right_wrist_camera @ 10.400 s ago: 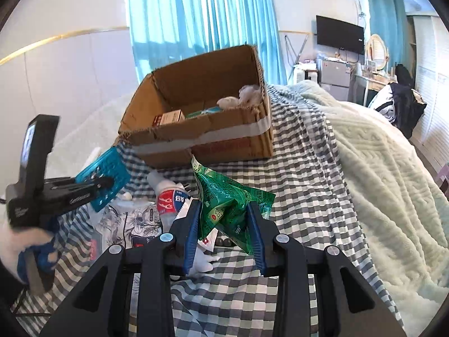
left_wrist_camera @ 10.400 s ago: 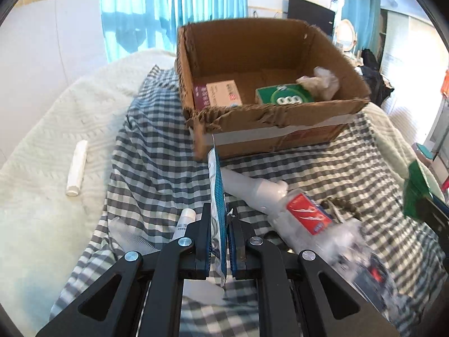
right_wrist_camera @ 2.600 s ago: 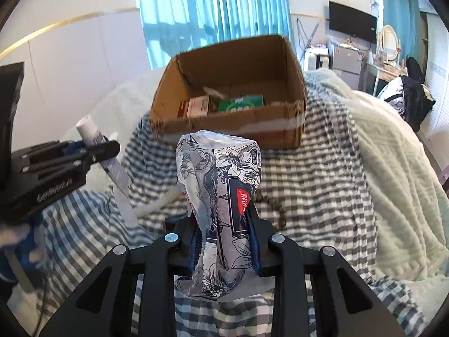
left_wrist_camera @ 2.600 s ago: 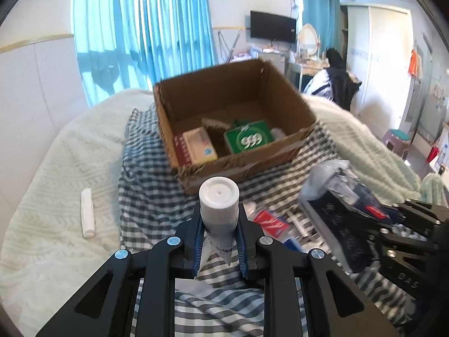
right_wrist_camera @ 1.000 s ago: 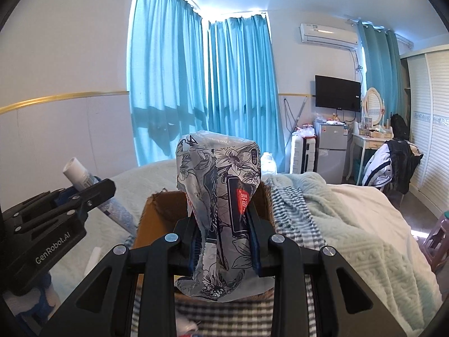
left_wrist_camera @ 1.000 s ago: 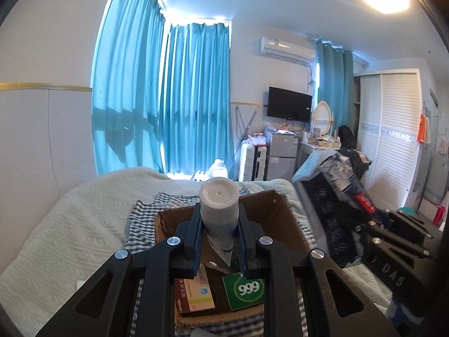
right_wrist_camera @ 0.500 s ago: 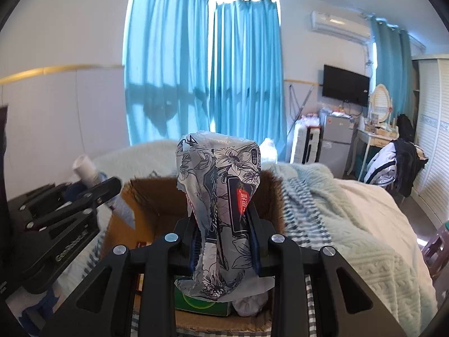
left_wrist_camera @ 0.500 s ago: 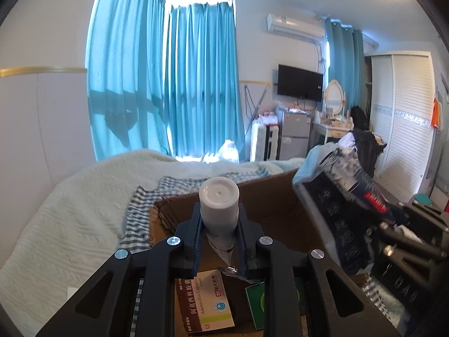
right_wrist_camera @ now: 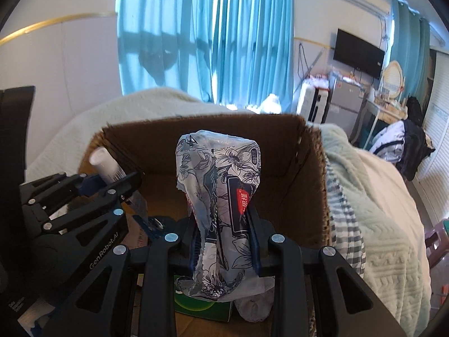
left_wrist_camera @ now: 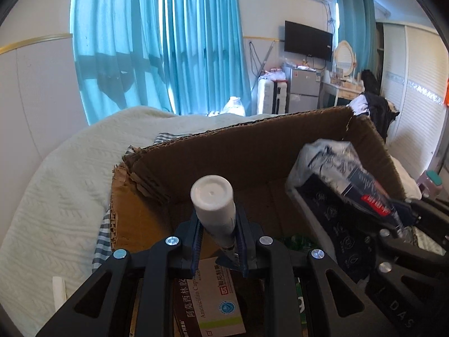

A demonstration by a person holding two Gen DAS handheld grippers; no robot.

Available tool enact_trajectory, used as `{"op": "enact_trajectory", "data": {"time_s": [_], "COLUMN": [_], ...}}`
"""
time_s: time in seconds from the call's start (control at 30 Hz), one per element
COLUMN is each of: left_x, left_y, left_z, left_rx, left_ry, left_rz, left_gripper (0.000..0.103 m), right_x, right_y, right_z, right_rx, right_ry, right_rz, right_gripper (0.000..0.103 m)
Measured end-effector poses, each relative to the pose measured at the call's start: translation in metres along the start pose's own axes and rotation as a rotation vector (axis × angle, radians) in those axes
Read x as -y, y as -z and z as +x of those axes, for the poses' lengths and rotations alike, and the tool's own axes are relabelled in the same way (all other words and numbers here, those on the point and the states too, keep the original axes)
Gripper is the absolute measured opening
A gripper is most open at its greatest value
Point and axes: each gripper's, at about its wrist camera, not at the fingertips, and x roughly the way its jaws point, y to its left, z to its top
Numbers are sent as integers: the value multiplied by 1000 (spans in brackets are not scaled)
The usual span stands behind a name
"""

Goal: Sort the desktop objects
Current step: 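Open both tools to drop the spray bottle and tissue pack into the box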

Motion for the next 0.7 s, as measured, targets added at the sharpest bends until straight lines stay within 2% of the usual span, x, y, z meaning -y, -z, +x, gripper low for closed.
{"op": "enact_trajectory", "data": {"time_s": [0.13,0.17,0.2,0.23,0.27,0.3,0.43,0.57,0.7], "left_x": [0,-1,-2,-2,-4,-6,-14,-21,-25], "left_y": [-6,-7,-8,-9,-11,-14,-21,-29,-38], "left_z": [4,2,0,-2,-5,-5,-14,-36,-55], "left_rx": [-15,-11,-3,6,18,22,23,80,125], "left_ry": [2,3,4,6,7,3,-3,-11,-41], "left_rz": [1,0,-2,-7,-16,-24,-47,-59,-51], "left_gripper": [27,35,51,59,74,79,79,94,101], "right_x": [5,6,6,8,9,10,14,15,12], "right_y": [4,4,5,6,5,4,-5,-15,-23], "right_z": [7,6,4,1,-1,-2,-19,-37,-59], "right_rx": [-31,-27,-25,-24,-24,-23,14,53,114], "right_ry": [5,8,8,9,9,8,5,1,15], "right_rz": [17,15,16,22,29,38,63,80,74], "right_gripper": [31,31,36,41,44,47,56,65,71]}}
